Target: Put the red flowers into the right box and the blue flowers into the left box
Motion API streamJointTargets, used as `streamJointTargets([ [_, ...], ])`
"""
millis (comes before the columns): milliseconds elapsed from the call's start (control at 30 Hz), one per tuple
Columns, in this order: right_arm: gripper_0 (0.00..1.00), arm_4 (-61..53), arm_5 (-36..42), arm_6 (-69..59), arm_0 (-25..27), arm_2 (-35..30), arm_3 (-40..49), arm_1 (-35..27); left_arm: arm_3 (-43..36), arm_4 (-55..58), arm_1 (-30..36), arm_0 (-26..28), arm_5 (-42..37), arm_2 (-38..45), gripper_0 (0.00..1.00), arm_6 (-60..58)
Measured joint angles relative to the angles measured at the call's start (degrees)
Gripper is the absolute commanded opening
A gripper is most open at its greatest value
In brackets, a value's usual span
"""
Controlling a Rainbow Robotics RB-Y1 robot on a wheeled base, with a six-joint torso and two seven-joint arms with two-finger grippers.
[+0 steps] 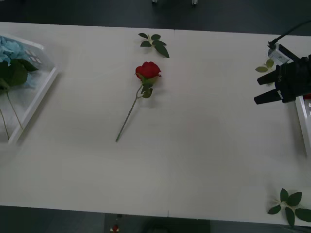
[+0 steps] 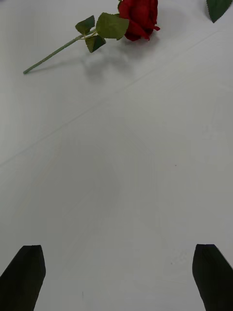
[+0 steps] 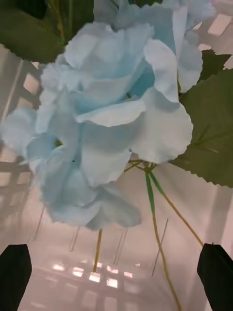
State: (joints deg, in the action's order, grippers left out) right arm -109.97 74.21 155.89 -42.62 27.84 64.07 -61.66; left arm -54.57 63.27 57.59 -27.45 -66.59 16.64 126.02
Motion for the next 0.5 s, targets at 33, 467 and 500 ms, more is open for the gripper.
streamJointTargets([
  [33,0.89,0.0,0.0,0.0,0.0,0.0,0.0,0.0,0.0,0.2,0.6,-0.2,-1.9,0.9,1.0,0.3],
  [467,0.88,0.0,0.0,0.0,0.0,0.0,0.0,0.0,0.0,25.1,3.3,-2.5,-12.2,7.6,1.0,0.3],
  [500,0.89,0.0,0.0,0.0,0.0,0.0,0.0,0.0,0.0,27.8,3.3,-2.5,-12.2,6.6,1.0,0.3],
])
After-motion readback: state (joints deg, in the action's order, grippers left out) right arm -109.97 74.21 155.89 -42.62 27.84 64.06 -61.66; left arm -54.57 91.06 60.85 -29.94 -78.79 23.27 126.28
